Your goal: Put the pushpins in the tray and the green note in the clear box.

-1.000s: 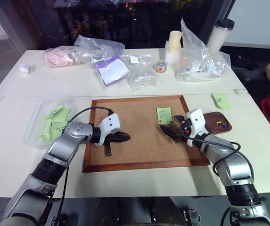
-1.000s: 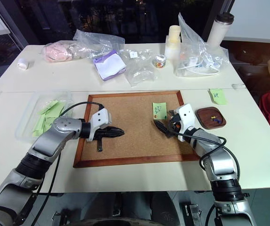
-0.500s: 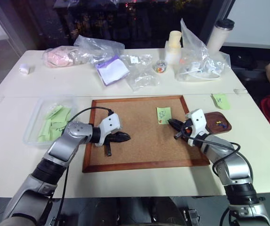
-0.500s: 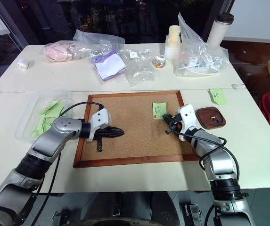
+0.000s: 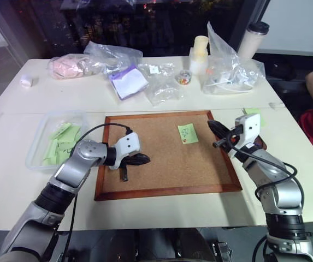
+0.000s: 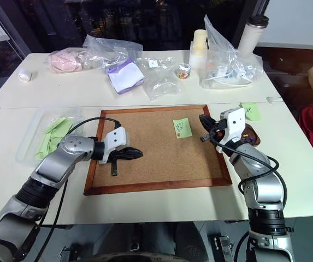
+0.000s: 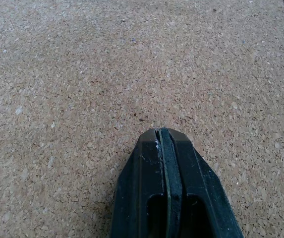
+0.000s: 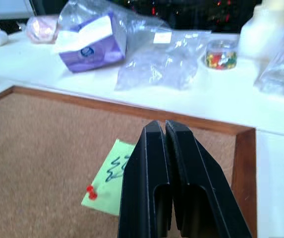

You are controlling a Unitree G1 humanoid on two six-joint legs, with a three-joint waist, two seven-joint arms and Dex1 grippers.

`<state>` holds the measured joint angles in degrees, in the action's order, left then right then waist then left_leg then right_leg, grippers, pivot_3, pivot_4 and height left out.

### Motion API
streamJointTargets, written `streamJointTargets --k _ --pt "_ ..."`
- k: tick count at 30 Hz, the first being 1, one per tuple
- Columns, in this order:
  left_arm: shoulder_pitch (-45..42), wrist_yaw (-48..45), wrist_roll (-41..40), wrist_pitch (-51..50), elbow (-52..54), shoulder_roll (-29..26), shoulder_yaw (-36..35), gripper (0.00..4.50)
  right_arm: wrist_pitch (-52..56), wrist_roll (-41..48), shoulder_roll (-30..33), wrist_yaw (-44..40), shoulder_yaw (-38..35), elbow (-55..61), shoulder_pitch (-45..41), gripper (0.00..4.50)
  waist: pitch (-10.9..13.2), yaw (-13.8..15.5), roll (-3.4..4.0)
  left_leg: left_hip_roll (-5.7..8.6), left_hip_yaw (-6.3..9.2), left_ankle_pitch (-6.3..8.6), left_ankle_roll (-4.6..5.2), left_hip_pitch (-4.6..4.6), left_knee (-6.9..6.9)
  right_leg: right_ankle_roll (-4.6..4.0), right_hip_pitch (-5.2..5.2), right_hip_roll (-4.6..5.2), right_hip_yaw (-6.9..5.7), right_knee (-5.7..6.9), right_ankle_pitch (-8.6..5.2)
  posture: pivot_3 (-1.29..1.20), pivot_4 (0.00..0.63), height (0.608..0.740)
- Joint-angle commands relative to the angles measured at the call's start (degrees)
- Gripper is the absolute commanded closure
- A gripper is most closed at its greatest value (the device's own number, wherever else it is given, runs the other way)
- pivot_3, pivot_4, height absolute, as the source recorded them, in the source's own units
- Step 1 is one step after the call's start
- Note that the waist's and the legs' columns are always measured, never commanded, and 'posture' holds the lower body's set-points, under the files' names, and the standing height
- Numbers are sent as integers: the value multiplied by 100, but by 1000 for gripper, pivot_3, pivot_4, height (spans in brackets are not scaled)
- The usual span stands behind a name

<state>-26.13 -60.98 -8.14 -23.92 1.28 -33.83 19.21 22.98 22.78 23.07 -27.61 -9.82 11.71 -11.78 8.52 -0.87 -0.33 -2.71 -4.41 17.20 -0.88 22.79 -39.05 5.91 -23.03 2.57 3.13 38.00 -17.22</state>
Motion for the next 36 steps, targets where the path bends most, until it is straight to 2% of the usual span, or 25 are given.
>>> streamJointTargets --k 1,4,9,13,19,21,23,26,29,36 --pt "221 -33 268 -152 -291 -66 305 4500 17 104 31 299 -433 137 -73 4460 0 2 0 0 0 0 0 0 0 0 0 1 0 0 0 0 150 734" --pt "229 -9 236 -144 -290 -41 261 4500 -59 -243 349 760 -953 -423 -72 4460 0 7 0 0 0 0 0 0 0 0 0 2 0 0 0 0 150 734" --pt "250 -12 241 -131 -275 -20 283 4500 -233 -741 898 646 -875 -989 206 4460 -1 -2 0 2 -5 1 2 -1 5 -1 2 2 1 -6 -1 0 150 734" --pt "211 -29 254 -102 -323 22 302 4500 -357 -768 982 449 -863 -1322 239 4460 -1 -19 1 2 -5 2 4 -40 10 -3 35 1 6 -6 -3 0 150 734" --pt "145 -13 313 -44 -421 24 298 4500 -532 -853 962 344 -805 -1621 180 4460 -1 0 1 2 -4 3 5 -39 10 -2 37 2 5 -9 -3 0 150 734" --pt "130 -15 313 -41 -431 16 294 4500 -562 -876 952 353 -788 -1685 167 3893 -1 0 0 2 -4 3 5 -39 10 -2 37 3 5 -9 -2 0 150 734" --pt "131 -15 298 -56 -407 2 277 4500 -553 -870 913 415 -814 -1668 178 3143 -1 0 0 1 -4 3 5 -39 10 -2 37 3 5 -9 -3 0 150 734" --pt "144 -10 291 -66 -380 -6 268 4500 -564 -883 888 459 -822 -1657 190 1472 -1 -1 0 1 -2 3 5 -39 10 -2 37 3 5 -9 -3 0 150 734" --pt "157 -10 287 -69 -365 -13 265 4500 -582 -890 870 509 -830 -1625 202 53 -1 -1 0 1 -2 3 5 -39 10 -2 37 4 6 -10 -3 0 150 734" --pt "137 6 368 13 -460 -13 302 4500 -575 -692 740 745 -1062 -1511 156 53 -1 -1 0 1 -1 3 5 -39 10 -2 37 4 5 -10 -3 0 150 734"
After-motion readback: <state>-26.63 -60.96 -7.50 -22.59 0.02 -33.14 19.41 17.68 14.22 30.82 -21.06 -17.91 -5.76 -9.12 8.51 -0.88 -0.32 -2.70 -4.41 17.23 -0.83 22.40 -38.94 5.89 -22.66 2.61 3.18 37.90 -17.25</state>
